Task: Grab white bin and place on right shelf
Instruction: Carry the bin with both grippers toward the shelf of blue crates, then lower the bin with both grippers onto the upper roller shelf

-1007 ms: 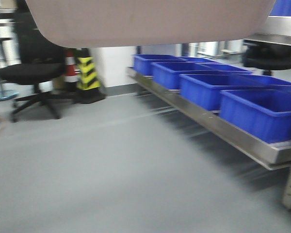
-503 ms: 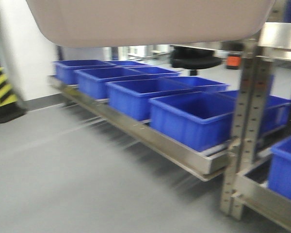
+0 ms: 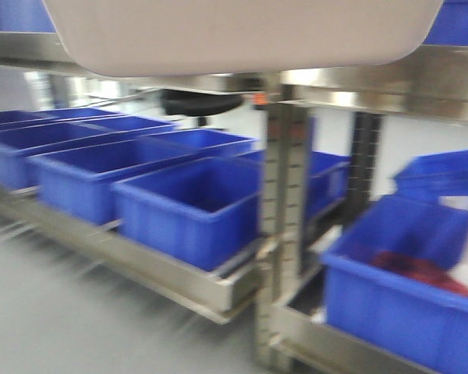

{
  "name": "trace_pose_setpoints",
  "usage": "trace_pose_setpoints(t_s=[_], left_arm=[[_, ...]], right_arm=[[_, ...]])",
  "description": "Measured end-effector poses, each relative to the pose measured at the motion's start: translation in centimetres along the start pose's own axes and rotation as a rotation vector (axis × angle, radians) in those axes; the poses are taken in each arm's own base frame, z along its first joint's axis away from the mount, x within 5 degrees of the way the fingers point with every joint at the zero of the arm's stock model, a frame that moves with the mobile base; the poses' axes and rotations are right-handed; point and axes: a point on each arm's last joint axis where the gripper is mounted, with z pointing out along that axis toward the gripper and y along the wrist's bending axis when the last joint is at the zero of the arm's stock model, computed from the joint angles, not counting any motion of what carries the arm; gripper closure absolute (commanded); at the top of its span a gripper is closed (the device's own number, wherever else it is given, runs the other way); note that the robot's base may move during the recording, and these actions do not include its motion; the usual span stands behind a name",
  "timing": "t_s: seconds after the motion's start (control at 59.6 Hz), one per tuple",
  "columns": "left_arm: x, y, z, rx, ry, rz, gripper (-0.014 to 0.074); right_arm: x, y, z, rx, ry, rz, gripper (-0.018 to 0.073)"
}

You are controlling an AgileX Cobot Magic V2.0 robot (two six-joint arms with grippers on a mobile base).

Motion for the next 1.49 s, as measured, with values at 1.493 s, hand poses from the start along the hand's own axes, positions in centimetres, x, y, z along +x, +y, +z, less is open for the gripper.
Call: trace_pose_setpoints(t_s=[1.493], left_arm=[[0.05, -0.06, 0.07, 0.003, 0.003, 0.001, 0.0722]], right_arm=[[-0.05, 0.01, 0.00, -0.001, -0.006, 0.004, 0.0501]])
